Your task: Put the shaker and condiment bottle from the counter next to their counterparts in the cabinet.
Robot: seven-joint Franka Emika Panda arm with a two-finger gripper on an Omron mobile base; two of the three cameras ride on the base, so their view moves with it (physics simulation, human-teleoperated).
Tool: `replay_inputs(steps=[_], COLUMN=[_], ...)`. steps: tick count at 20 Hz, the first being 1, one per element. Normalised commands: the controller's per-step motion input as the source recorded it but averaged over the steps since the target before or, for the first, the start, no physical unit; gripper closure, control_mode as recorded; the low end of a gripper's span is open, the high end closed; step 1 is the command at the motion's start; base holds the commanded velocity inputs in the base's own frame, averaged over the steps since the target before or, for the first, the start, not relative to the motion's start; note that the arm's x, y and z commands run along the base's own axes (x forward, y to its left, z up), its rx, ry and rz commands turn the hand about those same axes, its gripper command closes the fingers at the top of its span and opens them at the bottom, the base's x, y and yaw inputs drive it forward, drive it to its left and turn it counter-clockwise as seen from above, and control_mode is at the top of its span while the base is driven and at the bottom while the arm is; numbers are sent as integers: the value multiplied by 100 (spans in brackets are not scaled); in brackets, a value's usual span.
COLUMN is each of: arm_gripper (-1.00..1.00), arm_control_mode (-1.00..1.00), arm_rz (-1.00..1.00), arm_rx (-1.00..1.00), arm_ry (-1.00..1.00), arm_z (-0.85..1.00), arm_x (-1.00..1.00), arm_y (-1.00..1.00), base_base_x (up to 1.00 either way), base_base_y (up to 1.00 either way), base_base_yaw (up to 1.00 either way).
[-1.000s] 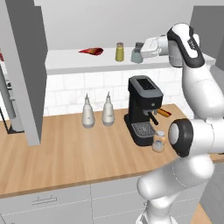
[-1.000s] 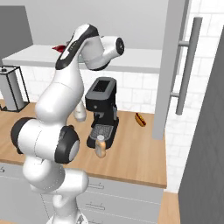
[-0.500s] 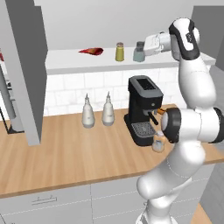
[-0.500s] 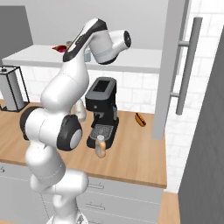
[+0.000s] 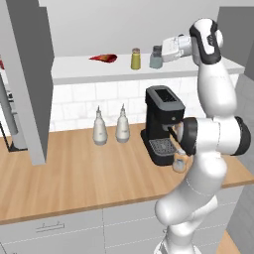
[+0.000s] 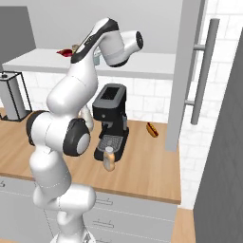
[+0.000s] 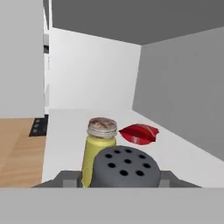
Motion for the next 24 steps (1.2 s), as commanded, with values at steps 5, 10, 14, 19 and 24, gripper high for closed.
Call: replay_inputs(steps=[5, 10, 14, 19, 24], arm_gripper=[100, 100, 100, 100, -100], arm_control_mode=[-100, -100, -100, -100, -100], arm_rz=[1, 0, 0, 0, 0], arm_rx=[0, 0, 1, 2, 0], arm_ry=[-7, 0, 0, 0, 0], arm_z=[-6, 0, 0, 0, 0], arm_x=[30, 29, 33, 34, 38], arm_y=[1, 0, 0, 10, 15], base_base_x=[0, 0, 0, 0, 0], base_base_y=[0, 0, 0, 0, 0], base_base_yaw=[0, 0, 0, 0, 0])
